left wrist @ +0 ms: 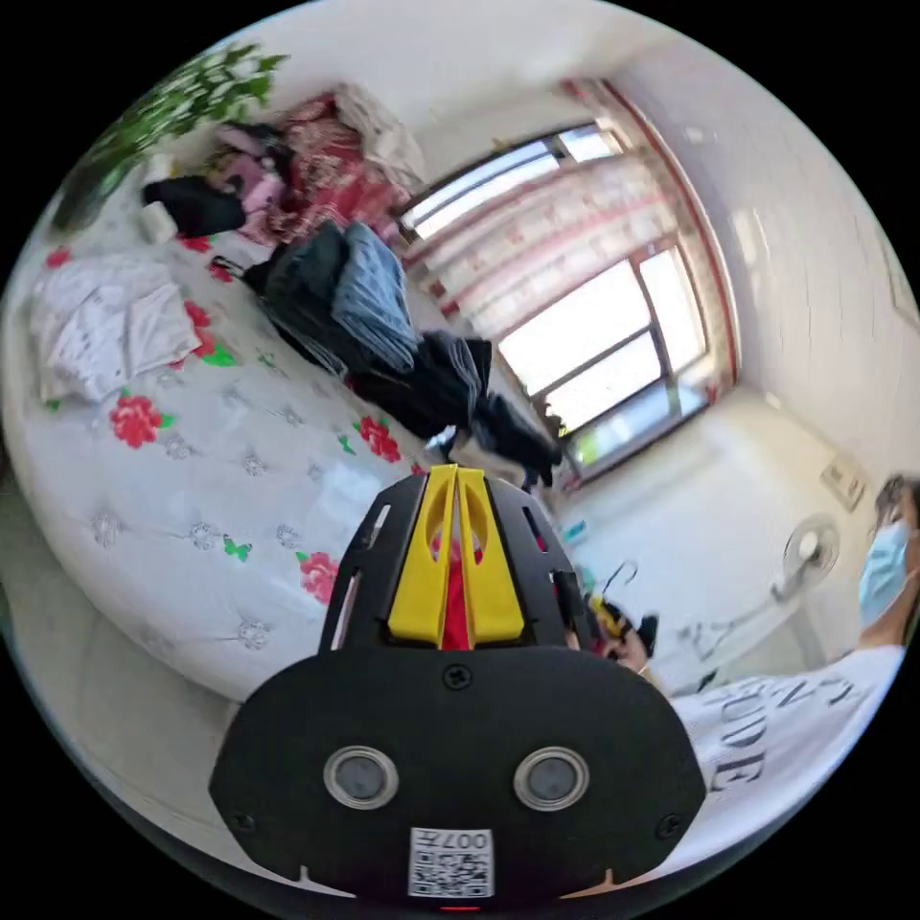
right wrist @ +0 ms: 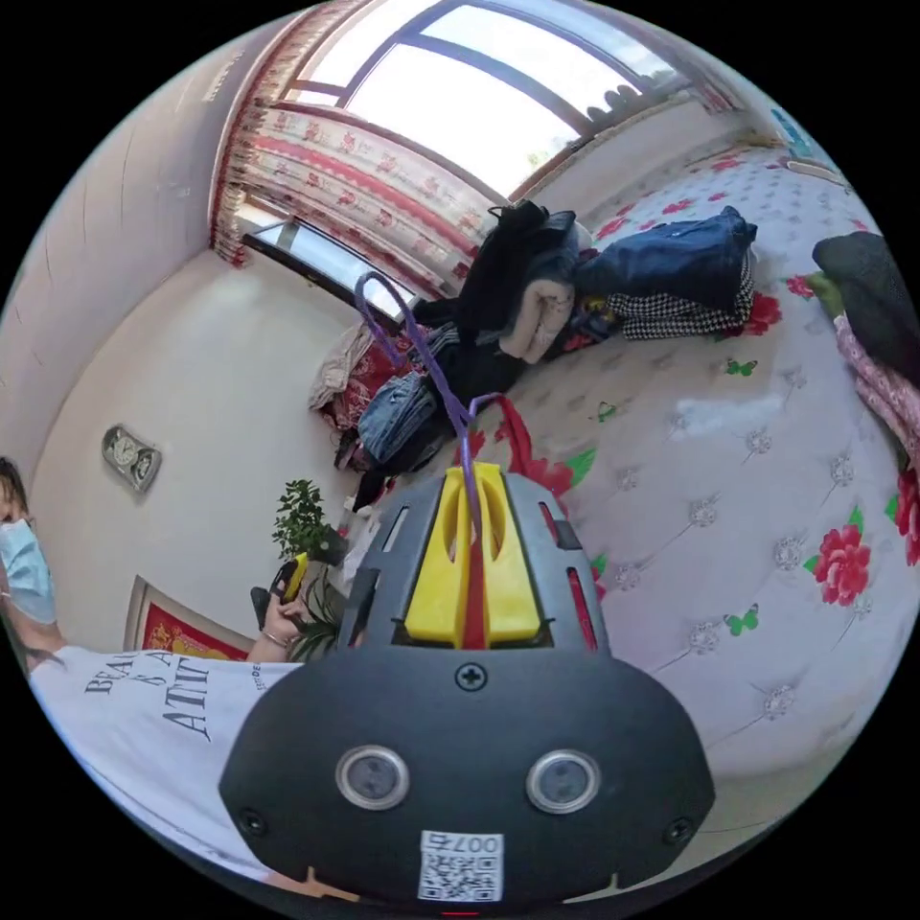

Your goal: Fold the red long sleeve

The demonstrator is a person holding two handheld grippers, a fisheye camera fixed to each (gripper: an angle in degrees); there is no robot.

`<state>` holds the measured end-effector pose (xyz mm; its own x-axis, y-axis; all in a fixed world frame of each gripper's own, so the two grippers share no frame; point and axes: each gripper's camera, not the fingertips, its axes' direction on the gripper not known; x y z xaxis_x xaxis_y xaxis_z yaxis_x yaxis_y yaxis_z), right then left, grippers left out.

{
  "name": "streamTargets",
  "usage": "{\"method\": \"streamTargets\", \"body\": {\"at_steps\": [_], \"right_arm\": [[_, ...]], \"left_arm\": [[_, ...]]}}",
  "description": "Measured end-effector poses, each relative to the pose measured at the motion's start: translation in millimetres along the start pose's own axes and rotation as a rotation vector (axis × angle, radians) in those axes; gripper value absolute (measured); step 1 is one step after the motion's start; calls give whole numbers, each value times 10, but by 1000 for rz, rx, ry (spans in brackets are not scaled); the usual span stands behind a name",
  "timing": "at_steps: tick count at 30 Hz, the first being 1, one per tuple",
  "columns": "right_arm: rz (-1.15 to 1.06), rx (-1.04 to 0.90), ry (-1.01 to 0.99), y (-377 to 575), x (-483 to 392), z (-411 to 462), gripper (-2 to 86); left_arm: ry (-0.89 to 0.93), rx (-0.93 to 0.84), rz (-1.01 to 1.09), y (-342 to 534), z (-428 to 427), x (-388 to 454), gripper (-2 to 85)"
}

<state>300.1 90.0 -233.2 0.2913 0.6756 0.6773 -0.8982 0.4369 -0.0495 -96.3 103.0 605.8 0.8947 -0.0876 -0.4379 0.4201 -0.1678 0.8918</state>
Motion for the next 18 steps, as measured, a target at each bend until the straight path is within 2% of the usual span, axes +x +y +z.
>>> {"method": "streamTargets", "body": {"at_steps": [2, 5, 10, 12, 14, 16, 18], "right_arm": [[-81, -68, -17, -29, -141, 141, -3], [-200, -101, -150, -70, -388, 194, -3], [-495, -203, -252, -74, -1025, 111, -2], [-555, -212, -291, -53, -1134, 41, -2], [-592, -235, -325, -32, -1160, -4, -1], [-578, -217, -288, 3, -1083, -37, 2], [-541, -200, -202, 21, -1025, -17, 6]], "left_arm": [[33, -108, 110, -142, 490, 228, 39], [86, -274, 196, -363, 1149, 477, 97], [55, -351, 474, -741, 1757, 900, 114], [86, -351, 536, -882, 1864, 942, 99], [267, -360, 528, -1072, 1923, 853, 39], [419, -398, 473, -1197, 1964, 745, 2], [460, -423, 454, -1272, 1983, 686, -5]]}}
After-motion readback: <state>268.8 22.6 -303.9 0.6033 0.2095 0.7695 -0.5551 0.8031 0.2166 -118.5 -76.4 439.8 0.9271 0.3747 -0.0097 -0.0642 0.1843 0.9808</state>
